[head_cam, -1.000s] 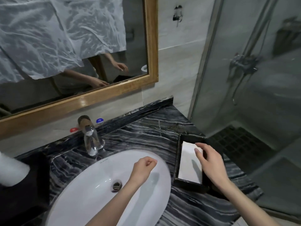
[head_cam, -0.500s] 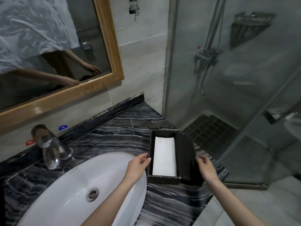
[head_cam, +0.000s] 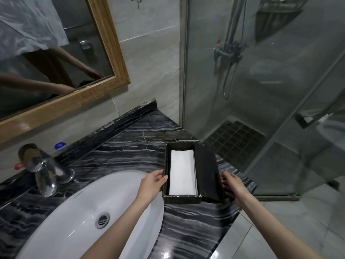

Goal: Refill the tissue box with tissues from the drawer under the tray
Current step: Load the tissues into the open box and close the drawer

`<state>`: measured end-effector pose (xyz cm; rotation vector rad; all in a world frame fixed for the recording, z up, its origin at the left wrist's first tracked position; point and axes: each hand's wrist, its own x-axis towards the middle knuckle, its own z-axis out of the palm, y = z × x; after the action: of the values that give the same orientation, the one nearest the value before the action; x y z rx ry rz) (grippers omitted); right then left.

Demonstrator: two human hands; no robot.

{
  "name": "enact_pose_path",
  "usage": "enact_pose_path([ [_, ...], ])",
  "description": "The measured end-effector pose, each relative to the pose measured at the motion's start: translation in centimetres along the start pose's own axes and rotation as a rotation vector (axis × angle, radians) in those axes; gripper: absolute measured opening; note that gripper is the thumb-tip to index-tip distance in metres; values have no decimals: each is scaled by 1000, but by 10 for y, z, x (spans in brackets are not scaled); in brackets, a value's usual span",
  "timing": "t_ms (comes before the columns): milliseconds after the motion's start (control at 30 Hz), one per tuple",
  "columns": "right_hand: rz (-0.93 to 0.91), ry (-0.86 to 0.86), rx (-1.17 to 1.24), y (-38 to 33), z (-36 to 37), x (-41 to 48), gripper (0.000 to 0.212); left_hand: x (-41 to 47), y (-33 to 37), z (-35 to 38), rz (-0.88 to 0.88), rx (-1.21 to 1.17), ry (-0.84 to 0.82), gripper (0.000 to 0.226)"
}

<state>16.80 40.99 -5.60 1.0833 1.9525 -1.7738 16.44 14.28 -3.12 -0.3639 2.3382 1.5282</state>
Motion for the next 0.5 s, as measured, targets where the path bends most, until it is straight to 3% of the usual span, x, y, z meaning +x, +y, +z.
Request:
enact_pose_path([
  [233, 121, -76, 140, -6, -19, 1, 21, 0, -5, 1, 12, -4, 14, 48],
  [367, 51, -84, 235, -10, -35, 3, 31, 1, -5, 1, 24, -11, 10, 48],
  [500, -117, -152, 300, -22, -49, -2, 28, 1, -5, 0, 29, -15, 5, 48],
])
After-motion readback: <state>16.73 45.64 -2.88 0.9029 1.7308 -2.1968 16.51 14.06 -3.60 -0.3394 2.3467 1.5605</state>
